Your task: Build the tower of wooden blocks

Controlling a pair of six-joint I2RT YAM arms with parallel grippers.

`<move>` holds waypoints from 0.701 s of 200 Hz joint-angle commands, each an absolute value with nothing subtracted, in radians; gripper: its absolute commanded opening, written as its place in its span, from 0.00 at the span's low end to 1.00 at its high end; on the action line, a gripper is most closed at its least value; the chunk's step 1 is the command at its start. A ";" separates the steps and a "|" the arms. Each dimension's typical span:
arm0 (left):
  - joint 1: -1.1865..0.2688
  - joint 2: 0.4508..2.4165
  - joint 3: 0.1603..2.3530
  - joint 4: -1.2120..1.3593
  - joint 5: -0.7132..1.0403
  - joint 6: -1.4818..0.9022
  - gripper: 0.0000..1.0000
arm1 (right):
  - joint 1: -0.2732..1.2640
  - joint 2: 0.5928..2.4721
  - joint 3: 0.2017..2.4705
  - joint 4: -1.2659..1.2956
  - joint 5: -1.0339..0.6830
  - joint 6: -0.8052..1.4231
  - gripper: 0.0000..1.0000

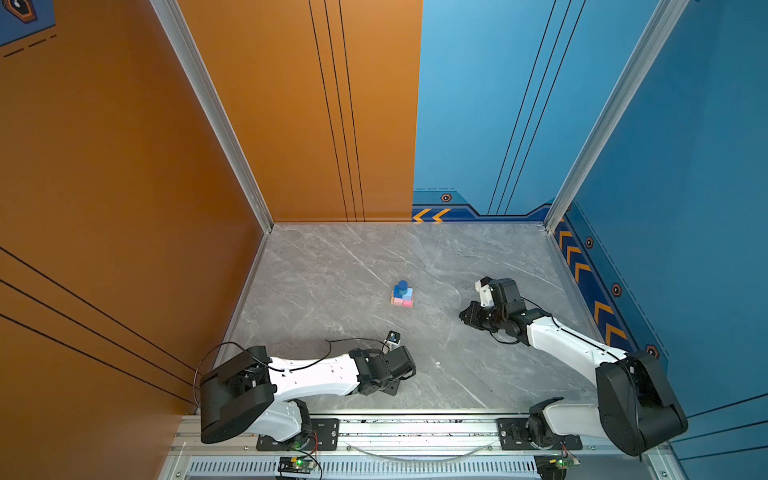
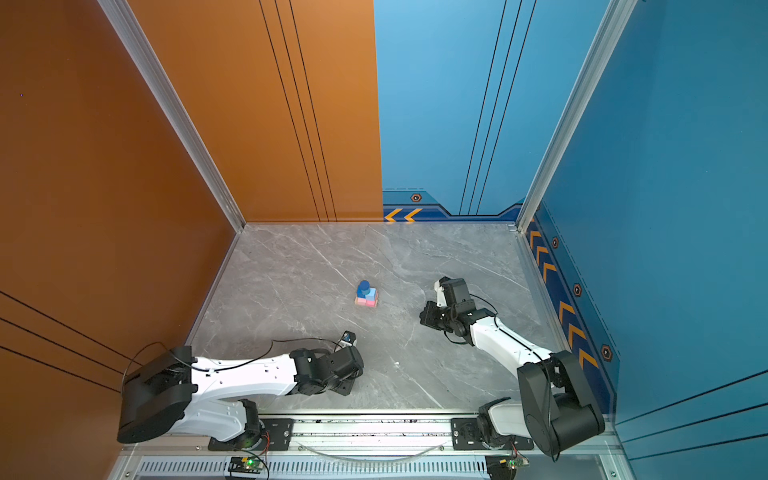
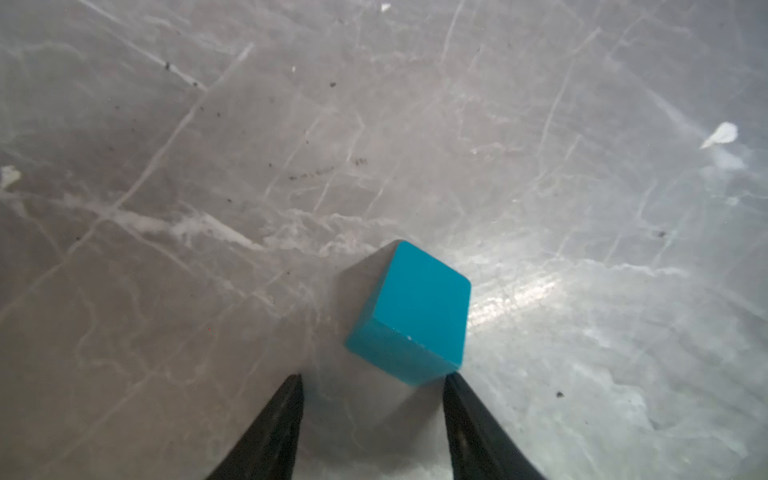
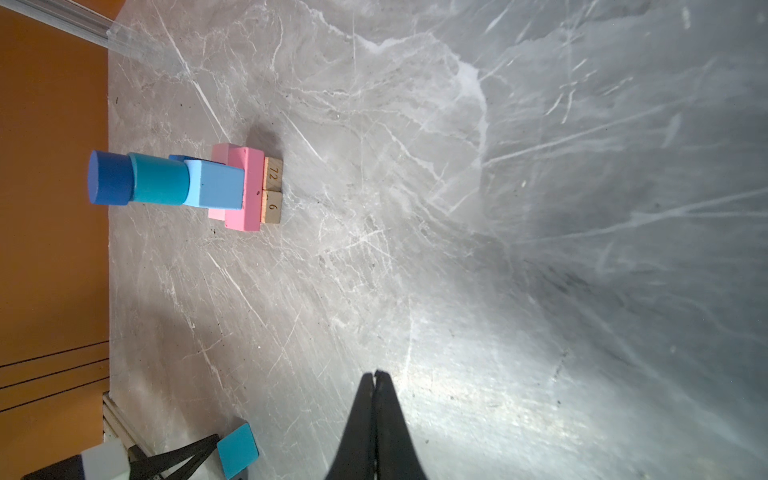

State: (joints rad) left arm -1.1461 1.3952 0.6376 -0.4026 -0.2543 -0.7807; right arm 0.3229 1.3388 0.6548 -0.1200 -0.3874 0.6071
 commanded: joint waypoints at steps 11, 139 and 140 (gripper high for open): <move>-1.122 1.440 0.632 -0.469 -0.279 -0.823 0.54 | 0.330 1.351 0.646 -0.126 -0.364 0.611 0.06; -0.987 1.406 0.635 -0.521 -0.310 -0.818 0.53 | 0.318 1.353 0.647 -0.133 -0.365 0.607 0.06; -0.986 1.405 0.636 -0.521 -0.309 -0.817 0.53 | 0.318 1.353 0.647 -0.133 -0.365 0.607 0.06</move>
State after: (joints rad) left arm -1.0214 1.4082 0.6468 -0.4374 -0.2966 -0.8265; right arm 0.3218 1.3418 0.6548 -0.1200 -0.3874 0.6071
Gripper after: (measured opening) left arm 0.523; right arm 0.060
